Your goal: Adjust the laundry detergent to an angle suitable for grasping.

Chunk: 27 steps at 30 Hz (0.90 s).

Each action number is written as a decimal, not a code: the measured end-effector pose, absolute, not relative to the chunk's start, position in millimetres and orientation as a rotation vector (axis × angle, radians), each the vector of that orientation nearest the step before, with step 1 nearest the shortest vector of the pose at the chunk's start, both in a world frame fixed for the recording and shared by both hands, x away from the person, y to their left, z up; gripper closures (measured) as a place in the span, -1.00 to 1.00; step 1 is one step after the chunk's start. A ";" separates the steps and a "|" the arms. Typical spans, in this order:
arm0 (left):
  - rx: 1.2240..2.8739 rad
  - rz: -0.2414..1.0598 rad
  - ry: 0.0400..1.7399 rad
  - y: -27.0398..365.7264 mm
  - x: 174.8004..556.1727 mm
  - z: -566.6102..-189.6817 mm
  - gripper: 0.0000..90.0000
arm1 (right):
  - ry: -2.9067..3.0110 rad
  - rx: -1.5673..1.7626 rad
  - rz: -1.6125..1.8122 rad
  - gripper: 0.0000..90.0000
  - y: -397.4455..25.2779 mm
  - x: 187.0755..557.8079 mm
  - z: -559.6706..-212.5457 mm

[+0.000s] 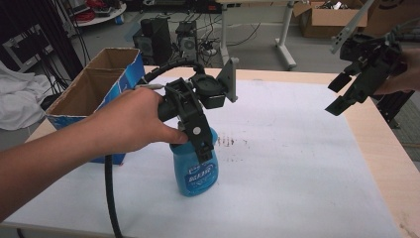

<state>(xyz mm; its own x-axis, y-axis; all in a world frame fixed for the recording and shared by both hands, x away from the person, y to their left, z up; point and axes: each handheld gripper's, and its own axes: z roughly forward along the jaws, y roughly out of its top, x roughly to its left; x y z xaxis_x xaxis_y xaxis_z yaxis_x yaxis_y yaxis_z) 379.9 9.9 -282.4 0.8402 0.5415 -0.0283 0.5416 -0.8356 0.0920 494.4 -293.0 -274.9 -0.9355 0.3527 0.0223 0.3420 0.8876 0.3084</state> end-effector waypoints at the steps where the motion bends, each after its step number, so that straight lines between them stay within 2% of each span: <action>1: 2.922 0.000 0.862 9.7 379.8 -282.5 -0.34 | 3.021 0.555 0.482 -0.61 -292.9 494.8 -275.3; 27: 2.919 0.038 0.881 9.9 380.3 -282.0 -0.19 | 3.026 0.550 0.480 -0.61 -291.9 495.7 -276.2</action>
